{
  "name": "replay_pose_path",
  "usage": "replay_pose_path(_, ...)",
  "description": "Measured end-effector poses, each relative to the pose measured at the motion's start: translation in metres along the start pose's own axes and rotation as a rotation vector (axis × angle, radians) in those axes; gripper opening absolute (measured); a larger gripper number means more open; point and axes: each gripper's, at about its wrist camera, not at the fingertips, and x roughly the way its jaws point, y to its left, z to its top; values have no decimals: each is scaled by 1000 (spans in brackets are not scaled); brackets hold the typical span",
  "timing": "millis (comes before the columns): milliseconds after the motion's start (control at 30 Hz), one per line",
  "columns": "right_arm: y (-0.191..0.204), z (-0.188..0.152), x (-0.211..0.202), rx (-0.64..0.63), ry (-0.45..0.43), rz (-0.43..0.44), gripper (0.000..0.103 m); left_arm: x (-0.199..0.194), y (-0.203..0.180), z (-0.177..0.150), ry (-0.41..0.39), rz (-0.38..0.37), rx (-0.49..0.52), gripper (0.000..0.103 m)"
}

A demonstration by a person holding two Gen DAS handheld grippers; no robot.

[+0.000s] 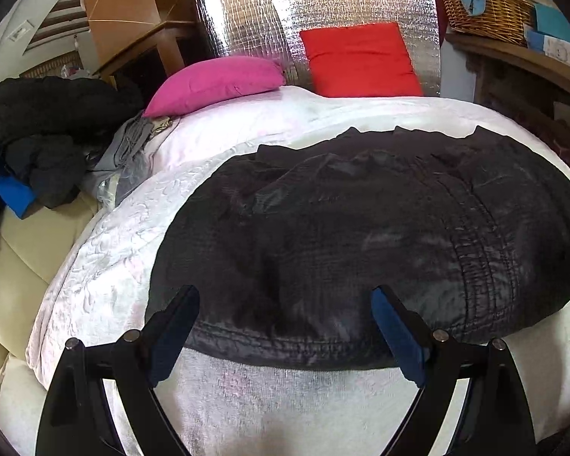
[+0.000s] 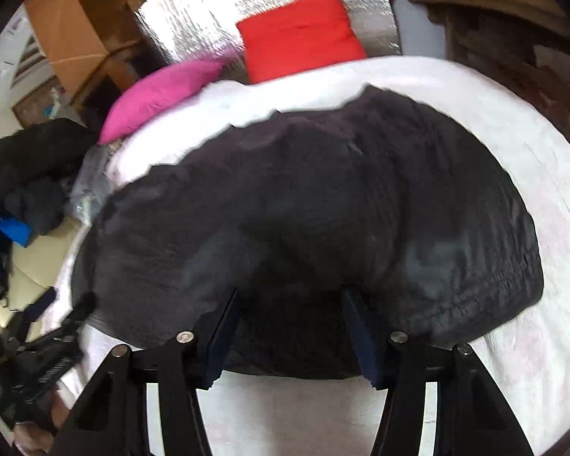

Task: Fold large clothes
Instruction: 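Open both grippers and pull them back from the jacket edge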

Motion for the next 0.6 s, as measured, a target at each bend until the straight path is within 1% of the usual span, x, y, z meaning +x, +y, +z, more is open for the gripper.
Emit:
replay_pose_path(67,6,5,-8,-17,-51,58,59,4,-2,2,7,1,3,92)
replay_pose_path(133,12,9,-7,-29,-57,89,59,8,-3,2,14,4,3,92)
replay_pose_path(200,14,10,7,-24,-6,87,59,13,-4,3,28,0,0,92)
replay_pose_path(267,14,10,31,-8,84,52,59,18,-6,3,44,-4,-1,92)
replay_pose_path(300,14,10,37,-9,102,38,60,22,-7,3,56,-4,1,92)
replay_pose_path(400,18,10,37,-25,95,29,60,27,-9,3,72,-5,6,92)
replay_pose_path(500,10,9,30,5,84,69,60,25,-7,3,68,-8,3,92)
replay_pose_path(567,3,12,20,32,59,88,60,24,-6,3,69,-12,-3,92)
replay_pose_path(600,-3,13,12,46,28,71,60,24,-6,3,70,-13,-4,92)
